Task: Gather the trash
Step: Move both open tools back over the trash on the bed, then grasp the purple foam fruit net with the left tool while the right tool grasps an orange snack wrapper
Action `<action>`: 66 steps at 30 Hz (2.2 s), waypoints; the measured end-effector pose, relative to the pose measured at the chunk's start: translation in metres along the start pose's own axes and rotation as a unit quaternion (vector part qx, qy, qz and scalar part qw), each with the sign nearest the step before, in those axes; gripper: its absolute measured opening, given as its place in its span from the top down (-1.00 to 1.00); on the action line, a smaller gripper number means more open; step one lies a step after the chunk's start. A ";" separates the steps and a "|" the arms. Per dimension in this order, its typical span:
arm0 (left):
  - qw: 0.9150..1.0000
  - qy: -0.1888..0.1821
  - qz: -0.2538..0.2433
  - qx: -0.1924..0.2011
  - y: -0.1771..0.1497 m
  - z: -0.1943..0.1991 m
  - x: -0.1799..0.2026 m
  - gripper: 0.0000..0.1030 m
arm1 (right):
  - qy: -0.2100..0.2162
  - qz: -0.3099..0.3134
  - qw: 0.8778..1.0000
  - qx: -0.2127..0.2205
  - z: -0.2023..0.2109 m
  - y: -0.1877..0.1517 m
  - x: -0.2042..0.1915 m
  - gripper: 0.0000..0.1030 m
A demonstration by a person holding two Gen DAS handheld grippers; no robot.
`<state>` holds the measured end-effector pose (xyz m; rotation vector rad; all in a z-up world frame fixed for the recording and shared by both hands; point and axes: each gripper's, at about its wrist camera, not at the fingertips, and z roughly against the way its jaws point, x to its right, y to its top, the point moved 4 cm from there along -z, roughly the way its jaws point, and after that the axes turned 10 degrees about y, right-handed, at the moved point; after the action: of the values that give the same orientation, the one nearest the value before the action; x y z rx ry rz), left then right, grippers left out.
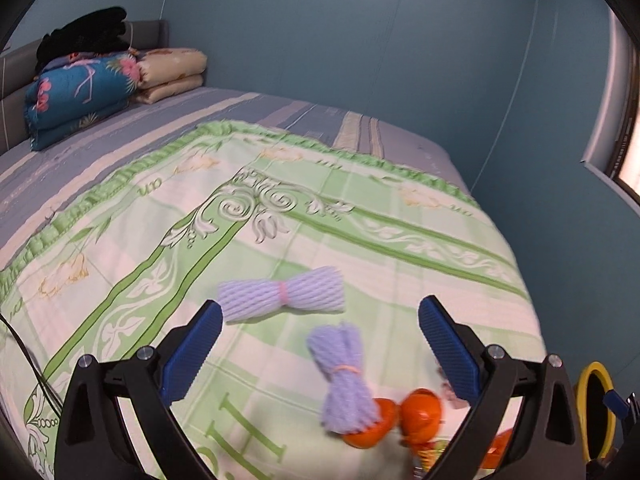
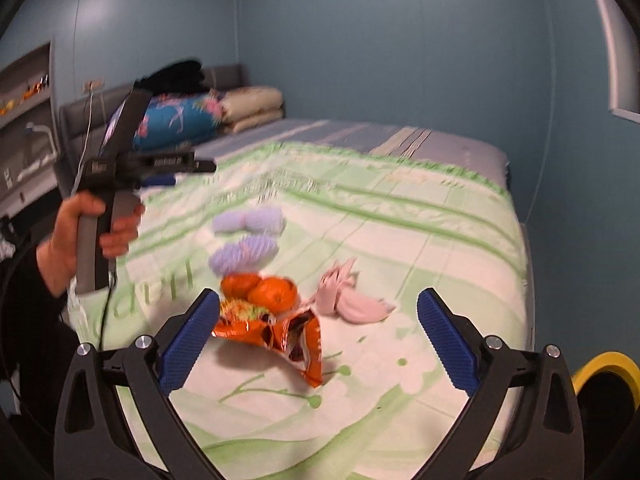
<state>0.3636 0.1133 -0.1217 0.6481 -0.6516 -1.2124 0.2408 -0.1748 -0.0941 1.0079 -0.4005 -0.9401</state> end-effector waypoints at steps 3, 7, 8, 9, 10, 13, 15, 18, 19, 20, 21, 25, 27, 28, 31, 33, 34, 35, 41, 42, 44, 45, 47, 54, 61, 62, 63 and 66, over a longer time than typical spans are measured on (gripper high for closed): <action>1.000 0.014 0.001 -0.022 -0.006 -0.028 -0.009 -0.84 | 0.006 0.009 1.000 -0.024 -0.024 -0.009 0.003 -0.84; 0.999 0.026 -0.007 -0.039 -0.010 -0.055 -0.013 -0.84 | 0.012 0.012 0.999 -0.042 -0.047 -0.018 0.006 -0.84; 0.999 0.030 -0.012 -0.043 -0.010 -0.063 -0.012 -0.84 | 0.014 0.013 0.999 -0.046 -0.051 -0.020 0.006 -0.84; 0.998 0.033 -0.016 -0.044 -0.010 -0.068 -0.011 -0.84 | 0.017 0.013 0.999 -0.049 -0.056 -0.022 0.007 -0.84; 0.998 0.038 -0.023 -0.045 -0.010 -0.075 -0.008 -0.84 | 0.020 0.012 0.998 -0.053 -0.061 -0.024 0.008 -0.84; 0.997 0.050 -0.043 -0.044 -0.006 -0.092 -0.002 -0.84 | 0.022 0.014 0.998 -0.060 -0.071 -0.027 0.008 -0.84; 0.996 0.048 -0.051 -0.050 -0.003 -0.105 0.002 -0.84 | 0.027 0.012 0.998 -0.062 -0.075 -0.028 0.009 -0.84; 0.994 0.047 -0.078 -0.051 -0.002 -0.121 0.013 -0.84 | 0.034 0.009 0.997 -0.065 -0.082 -0.030 0.010 -0.84; 0.993 0.048 -0.090 -0.053 -0.002 -0.127 0.017 -0.84 | 0.036 0.007 0.997 -0.068 -0.084 -0.031 0.011 -0.84; 0.992 0.049 -0.101 -0.059 -0.004 -0.136 0.021 -0.84 | 0.039 0.005 0.997 -0.071 -0.088 -0.033 0.012 -0.84; 0.991 0.050 -0.105 -0.063 -0.005 -0.142 0.023 -0.84 | 0.042 0.003 0.996 -0.074 -0.090 -0.034 0.012 -0.84; 0.988 0.052 -0.124 -0.076 -0.008 -0.162 0.029 -0.76 | 0.051 0.001 0.995 -0.088 -0.099 -0.039 0.011 -0.83; 0.986 0.056 -0.140 -0.074 -0.011 -0.167 0.031 -0.60 | 0.053 0.003 0.994 -0.091 -0.103 -0.040 0.011 -0.83; 0.985 0.060 -0.145 -0.075 -0.011 -0.170 0.030 -0.55 | 0.055 0.003 0.994 -0.093 -0.105 -0.041 0.011 -0.83; 0.982 0.066 -0.160 -0.071 -0.013 -0.171 0.029 -0.28 | 0.061 0.002 0.993 -0.101 -0.112 -0.042 0.010 -0.45; 0.980 0.072 -0.172 -0.064 -0.013 -0.169 0.028 0.12 | 0.059 0.006 0.992 -0.110 -0.116 -0.044 0.009 -0.18; 0.980 0.068 -0.178 -0.063 -0.013 -0.168 0.029 0.19 | 0.061 0.007 0.992 -0.114 -0.118 -0.045 0.009 -0.06; 0.978 0.065 -0.185 -0.064 -0.013 -0.167 0.031 0.33 | 0.063 0.007 0.991 -0.117 -0.119 -0.046 0.009 -0.01; 0.976 0.081 -0.193 -0.058 -0.011 -0.161 0.032 0.86 | 0.064 0.009 0.990 -0.126 -0.120 -0.051 0.005 0.51; 0.977 0.083 -0.189 -0.058 -0.010 -0.159 0.030 0.90 | 0.064 0.011 0.990 -0.127 -0.119 -0.052 0.004 0.56; 0.978 0.083 -0.180 -0.061 -0.008 -0.157 0.026 0.96 | 0.066 0.013 0.990 -0.123 -0.116 -0.051 0.002 0.60; 0.978 0.087 -0.180 -0.060 -0.008 -0.156 0.025 0.99 | 0.068 0.013 0.990 -0.121 -0.114 -0.051 0.001 0.62; 0.978 0.091 -0.179 -0.058 -0.008 -0.151 0.022 0.99 | 0.068 0.014 0.991 -0.114 -0.109 -0.048 -0.001 0.64; 0.982 0.093 -0.158 -0.045 0.002 -0.127 0.007 0.99 | 0.067 0.011 0.993 -0.098 -0.090 -0.042 -0.005 0.65; 0.986 0.087 -0.141 -0.025 0.012 -0.089 -0.010 0.99 | 0.071 0.002 0.994 -0.083 -0.072 -0.035 -0.012 0.65; 0.986 0.084 -0.140 -0.023 0.013 -0.084 -0.011 0.99 | 0.071 0.002 0.994 -0.081 -0.069 -0.034 -0.013 0.65; 0.987 0.083 -0.138 -0.020 0.013 -0.078 -0.013 0.99 | 0.070 0.003 0.995 -0.077 -0.065 -0.032 -0.014 0.65; 0.988 0.075 -0.131 -0.016 0.012 -0.064 -0.019 0.99 | 0.068 0.002 0.995 -0.072 -0.056 -0.029 -0.016 0.65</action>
<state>0.4145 0.1404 -0.1562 0.8082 -0.4289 -1.3989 0.2553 -0.1374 -0.1453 0.9326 -0.2168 -0.8788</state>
